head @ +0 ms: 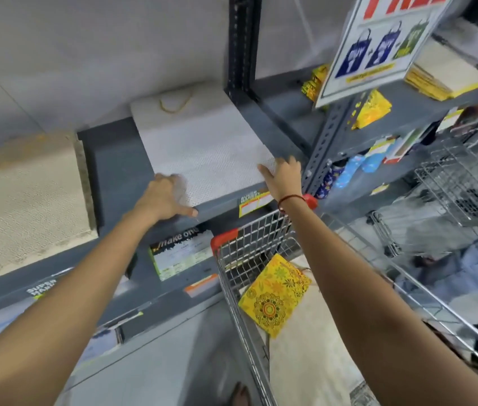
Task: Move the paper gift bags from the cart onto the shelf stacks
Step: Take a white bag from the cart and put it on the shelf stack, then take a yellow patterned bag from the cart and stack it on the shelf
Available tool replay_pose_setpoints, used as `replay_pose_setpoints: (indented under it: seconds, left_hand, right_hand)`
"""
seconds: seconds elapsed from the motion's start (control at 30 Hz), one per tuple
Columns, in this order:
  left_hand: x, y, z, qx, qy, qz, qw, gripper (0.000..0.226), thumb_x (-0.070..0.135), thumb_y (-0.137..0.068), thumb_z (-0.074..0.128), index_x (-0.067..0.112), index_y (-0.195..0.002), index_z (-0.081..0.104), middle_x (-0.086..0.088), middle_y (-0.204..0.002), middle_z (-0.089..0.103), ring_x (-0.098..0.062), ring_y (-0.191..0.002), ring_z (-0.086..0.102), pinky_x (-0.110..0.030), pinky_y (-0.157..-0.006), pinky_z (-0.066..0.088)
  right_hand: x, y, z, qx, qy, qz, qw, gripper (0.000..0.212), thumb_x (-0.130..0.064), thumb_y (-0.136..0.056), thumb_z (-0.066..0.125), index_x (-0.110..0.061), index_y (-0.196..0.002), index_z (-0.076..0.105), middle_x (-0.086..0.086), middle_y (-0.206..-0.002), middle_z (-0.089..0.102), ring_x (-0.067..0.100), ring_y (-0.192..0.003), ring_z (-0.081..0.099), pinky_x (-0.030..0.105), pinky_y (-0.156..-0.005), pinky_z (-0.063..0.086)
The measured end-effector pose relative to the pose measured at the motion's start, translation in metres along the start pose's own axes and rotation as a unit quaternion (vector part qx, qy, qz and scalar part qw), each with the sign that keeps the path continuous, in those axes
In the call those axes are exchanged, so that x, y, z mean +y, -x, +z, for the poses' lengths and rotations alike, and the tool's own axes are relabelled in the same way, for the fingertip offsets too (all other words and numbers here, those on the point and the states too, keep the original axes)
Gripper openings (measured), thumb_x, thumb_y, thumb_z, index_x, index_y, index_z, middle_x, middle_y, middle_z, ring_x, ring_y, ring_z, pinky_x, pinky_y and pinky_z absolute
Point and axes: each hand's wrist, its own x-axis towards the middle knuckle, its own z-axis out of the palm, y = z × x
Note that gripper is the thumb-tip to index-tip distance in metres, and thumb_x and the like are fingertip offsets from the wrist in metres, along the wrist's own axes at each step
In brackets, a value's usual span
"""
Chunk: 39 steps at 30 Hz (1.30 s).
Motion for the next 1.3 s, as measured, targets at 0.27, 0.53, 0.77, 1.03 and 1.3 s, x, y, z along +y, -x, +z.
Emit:
replay_pose_setpoints:
  seconds: [0.27, 0.53, 0.77, 1.03, 1.3]
  left_hand:
    - [0.041, 0.053, 0.077, 0.217, 0.009, 0.192, 0.957, 0.069, 0.031, -0.076, 0.072, 0.01, -0.136, 0.045, -0.018, -0.151, 0.03, -0.035, -0.14, 0.025, -0.047, -0.116, 0.022]
    - [0.091, 0.016, 0.255, -0.191, -0.027, 0.111, 0.975, 0.043, 0.024, -0.091, 0.053, 0.003, -0.129, 0.05, -0.018, -0.136, 0.05, -0.031, -0.122, 0.051, -0.035, -0.099, 0.04]
    - [0.055, -0.043, 0.34, -0.256, -0.096, -0.064, 0.96, 0.065, 0.046, -0.097, 0.033, -0.005, -0.137, 0.037, -0.024, -0.144, 0.042, -0.038, -0.128, 0.047, -0.041, -0.102, 0.043]
    - [0.055, -0.048, 0.353, -0.294, -0.005, -0.133, 0.947, 0.074, 0.037, -0.089, 0.056, -0.001, -0.145, 0.026, -0.019, -0.148, 0.038, -0.034, -0.13, 0.045, -0.039, -0.104, 0.041]
    - [0.066, -0.018, 0.278, -0.249, 0.239, -0.054, 0.937, 0.019, 0.018, -0.088, 0.063, 0.007, -0.076, 0.052, -0.014, -0.081, 0.055, -0.013, -0.055, 0.061, -0.02, -0.047, 0.043]
  right_hand:
    - [0.073, 0.075, 0.013, 0.147, -0.241, 0.069, 0.957, 0.034, -0.042, -0.088, 0.054, -0.013, -0.105, 0.058, 0.012, -0.099, 0.06, 0.027, -0.089, 0.059, 0.05, -0.084, 0.051]
    - [0.196, 0.187, 0.107, -0.016, -0.201, 0.325, 0.924, 0.034, -0.024, -0.09, 0.057, 0.003, -0.11, 0.058, 0.027, -0.106, 0.066, 0.035, -0.097, 0.064, 0.036, -0.081, 0.047]
    - [0.235, 0.226, 0.168, -0.094, -0.19, 0.407, 0.888, 0.042, -0.029, -0.093, 0.05, 0.001, -0.123, 0.051, 0.024, -0.118, 0.063, 0.035, -0.11, 0.058, 0.035, -0.085, 0.044]
    - [0.233, 0.227, 0.167, -0.05, -0.222, 0.428, 0.875, 0.041, -0.02, -0.088, 0.059, -0.001, -0.123, 0.051, 0.022, -0.119, 0.061, 0.036, -0.11, 0.057, 0.038, -0.088, 0.045]
    - [0.188, 0.237, 0.075, 0.139, -0.294, 0.329, 0.886, 0.023, -0.011, -0.088, 0.059, -0.006, -0.109, 0.05, 0.002, -0.091, 0.056, 0.028, -0.076, 0.062, 0.029, -0.058, 0.045]
